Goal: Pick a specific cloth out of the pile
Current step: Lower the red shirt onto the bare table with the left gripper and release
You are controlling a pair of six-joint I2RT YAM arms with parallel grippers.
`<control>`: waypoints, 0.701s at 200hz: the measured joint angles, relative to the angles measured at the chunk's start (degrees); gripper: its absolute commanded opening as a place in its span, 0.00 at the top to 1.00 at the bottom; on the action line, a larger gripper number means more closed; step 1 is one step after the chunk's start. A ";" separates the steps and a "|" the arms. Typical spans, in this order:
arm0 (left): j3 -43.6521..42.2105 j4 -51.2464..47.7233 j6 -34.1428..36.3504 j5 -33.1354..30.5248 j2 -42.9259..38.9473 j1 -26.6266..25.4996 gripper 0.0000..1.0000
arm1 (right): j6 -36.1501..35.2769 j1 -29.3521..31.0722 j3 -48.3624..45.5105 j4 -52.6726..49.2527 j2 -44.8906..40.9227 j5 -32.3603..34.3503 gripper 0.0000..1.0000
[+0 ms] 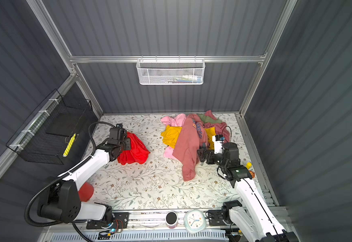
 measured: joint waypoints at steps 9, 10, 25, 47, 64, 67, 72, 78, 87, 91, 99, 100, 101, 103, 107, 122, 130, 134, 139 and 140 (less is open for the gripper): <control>0.26 -1.07 -0.74 0.59 1.79 0.42 1.00 | -0.04 0.00 0.00 -0.24 -0.09 0.02 0.01; 0.28 -1.18 -0.79 0.63 1.90 0.46 1.00 | -0.07 0.00 0.02 -0.28 -0.09 0.04 0.01; 1.31 -3.19 -1.99 2.29 5.09 1.81 1.00 | -0.15 0.00 0.04 -0.70 -0.20 0.20 0.01; 4.35 -6.27 -2.99 4.68 10.88 4.26 1.00 | -0.24 0.00 0.11 -1.20 -0.20 0.22 0.01; 6.34 -8.28 -3.26 5.73 14.73 5.29 0.91 | -0.39 0.00 0.11 -1.70 -0.20 0.26 0.01; 6.54 -8.52 -3.26 5.97 15.37 5.40 0.87 | -0.39 0.00 0.11 -1.79 -0.20 0.33 0.01; 6.78 -8.92 -3.28 6.19 16.09 5.46 0.76 | -0.39 0.00 0.11 -1.81 -0.20 0.42 0.01; 6.95 -9.35 -3.30 6.47 16.74 5.44 0.68 | -0.42 0.00 0.11 -1.84 -0.20 0.46 0.01; 7.04 -9.90 -3.61 6.93 17.33 5.44 0.63 | -0.48 0.00 0.11 -1.86 -0.20 0.57 0.01; 7.04 -10.19 -3.69 7.10 17.44 5.44 0.60 | -0.55 0.00 0.11 -1.86 -0.20 0.61 0.01; 7.06 -10.69 -3.98 7.41 17.49 5.44 0.50 | -0.59 0.00 0.11 -1.86 -0.20 0.63 0.01; 7.06 -10.84 -3.87 7.43 17.49 5.44 0.48 | -0.61 0.00 0.11 -1.86 -0.20 0.63 0.01; 7.08 -10.93 -3.76 7.48 17.49 5.44 0.47 | -0.61 0.00 0.11 -1.86 -0.20 0.66 0.01; 7.08 -11.04 -3.65 7.45 17.49 5.44 0.43 | -0.63 0.00 0.11 -1.88 -0.20 0.63 0.01; 7.13 -11.32 -4.09 7.69 17.46 5.44 0.39 | -0.63 0.00 0.11 -1.88 -0.20 0.63 0.01; 7.15 -12.13 -4.26 7.87 17.42 5.44 0.28 | -0.66 0.00 0.11 -1.88 -0.17 0.66 0.01; 7.15 -12.63 -4.59 7.93 17.27 5.44 0.25 | -0.72 0.00 0.11 -1.88 -0.17 0.66 0.01; 7.15 -12.96 -4.70 8.07 17.09 5.44 0.23 | -0.76 0.00 0.11 -1.88 -0.17 0.66 0.01; 7.15 -13.27 -4.90 8.11 16.79 5.44 0.22 | -0.81 0.00 0.11 -1.88 -0.17 0.66 0.01; 7.15 -13.38 -4.92 8.11 16.72 5.44 0.22 | -0.81 0.00 0.11 -1.88 -0.17 0.66 0.01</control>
